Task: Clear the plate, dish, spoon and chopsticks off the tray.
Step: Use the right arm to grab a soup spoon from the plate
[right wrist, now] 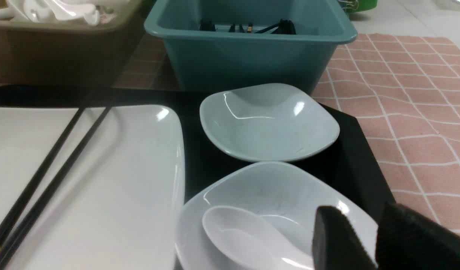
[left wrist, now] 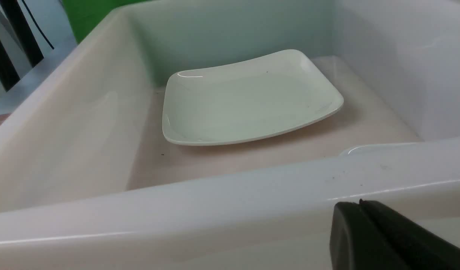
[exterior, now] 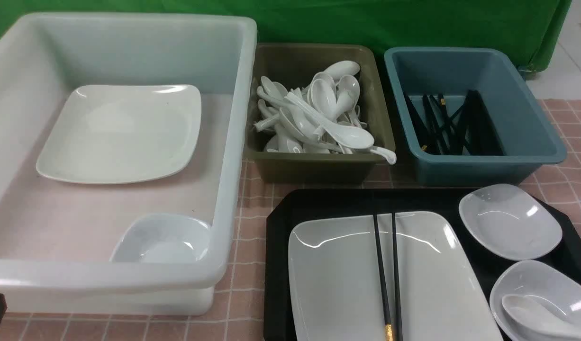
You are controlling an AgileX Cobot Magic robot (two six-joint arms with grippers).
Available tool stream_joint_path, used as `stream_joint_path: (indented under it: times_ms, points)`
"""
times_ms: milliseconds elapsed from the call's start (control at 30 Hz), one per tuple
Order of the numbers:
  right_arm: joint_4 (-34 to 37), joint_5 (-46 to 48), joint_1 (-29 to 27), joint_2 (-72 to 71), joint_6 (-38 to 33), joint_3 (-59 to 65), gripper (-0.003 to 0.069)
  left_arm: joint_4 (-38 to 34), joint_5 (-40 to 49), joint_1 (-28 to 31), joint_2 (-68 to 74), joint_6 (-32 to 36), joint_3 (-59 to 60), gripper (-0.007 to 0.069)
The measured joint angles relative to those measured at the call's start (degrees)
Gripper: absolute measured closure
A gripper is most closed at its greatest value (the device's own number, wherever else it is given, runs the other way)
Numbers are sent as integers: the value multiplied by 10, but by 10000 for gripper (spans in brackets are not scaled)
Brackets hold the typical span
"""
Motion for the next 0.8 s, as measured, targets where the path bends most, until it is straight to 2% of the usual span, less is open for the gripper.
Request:
stream_joint_path:
  times_ms: [433,533,633,733,800]
  points:
    - [0,0,0,0,1,0,418,7,-2,0,0,7,0,620]
    - [0,0,0,0,1,0,418,-6,-26,0,0,-3,0,620]
    - [0,0,0,0,1,0,418,-76,-82,0,0,-44,0,620]
    - [0,0,0,0,1,0,418,-190,-148,0,0,-117,0,620]
    - [0,0,0,0,1,0,418,-216,-180,0,0,-135,0,620]
